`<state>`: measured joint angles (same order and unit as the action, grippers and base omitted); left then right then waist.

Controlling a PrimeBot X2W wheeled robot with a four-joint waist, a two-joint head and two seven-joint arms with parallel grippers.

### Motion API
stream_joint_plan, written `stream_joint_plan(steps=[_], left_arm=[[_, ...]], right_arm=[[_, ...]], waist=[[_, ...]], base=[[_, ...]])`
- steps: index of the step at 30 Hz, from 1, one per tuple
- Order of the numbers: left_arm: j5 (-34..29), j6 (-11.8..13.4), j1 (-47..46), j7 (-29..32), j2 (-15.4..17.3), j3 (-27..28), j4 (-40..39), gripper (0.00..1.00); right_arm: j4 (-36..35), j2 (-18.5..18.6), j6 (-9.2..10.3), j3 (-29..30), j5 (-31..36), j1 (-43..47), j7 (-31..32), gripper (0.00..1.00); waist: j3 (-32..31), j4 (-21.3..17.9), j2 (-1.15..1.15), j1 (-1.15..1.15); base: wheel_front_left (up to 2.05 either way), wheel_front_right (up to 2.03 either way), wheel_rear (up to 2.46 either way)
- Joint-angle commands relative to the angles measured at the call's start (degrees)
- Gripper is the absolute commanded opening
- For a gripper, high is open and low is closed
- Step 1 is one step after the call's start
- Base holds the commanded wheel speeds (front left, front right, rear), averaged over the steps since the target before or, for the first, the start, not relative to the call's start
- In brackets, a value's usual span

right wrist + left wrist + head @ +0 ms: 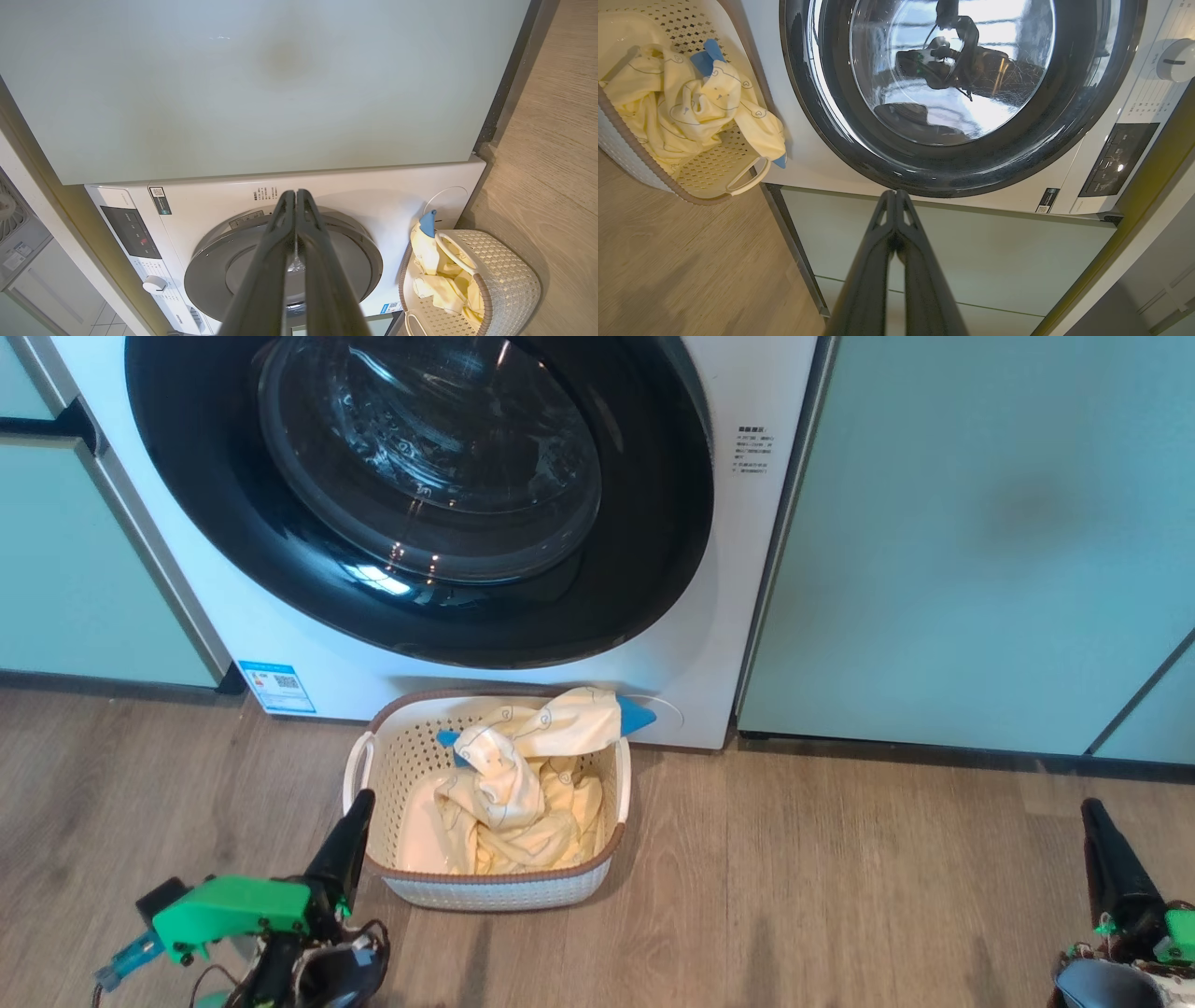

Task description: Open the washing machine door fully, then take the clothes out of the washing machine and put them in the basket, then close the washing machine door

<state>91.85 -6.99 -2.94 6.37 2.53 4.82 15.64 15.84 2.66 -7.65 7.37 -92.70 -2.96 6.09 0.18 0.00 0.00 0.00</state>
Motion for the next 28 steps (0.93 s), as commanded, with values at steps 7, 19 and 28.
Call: stream_joint_plan(steps=[7, 19, 28], left_arm=[[0.32, -0.50, -3.25, 0.11, 0.34, 1.69, -1.60, 0.00], [0.32, -0.50, -3.25, 0.11, 0.34, 1.69, -1.60, 0.00], [0.32, -0.50, -3.25, 0.11, 0.34, 1.69, -1.60, 0.00]], right_arm=[[-1.81, 0.27, 0.16, -0.87, 0.52, -3.22, 0.38, 0.00], [-1.81, 0.26, 0.16, -0.85, 0.53, -3.22, 0.39, 0.00], [-1.81, 0.25, 0.16, -0.84, 0.54, -3.22, 0.40, 0.00]], waist=[[0.00, 0.00, 0.00, 0.00], [0.00, 0.00, 0.00, 0.00], [0.00, 0.00, 0.00, 0.00]], base=[[0.00, 0.00, 0.00], [0.00, 0.00, 0.00], [0.00, 0.00, 0.00]])
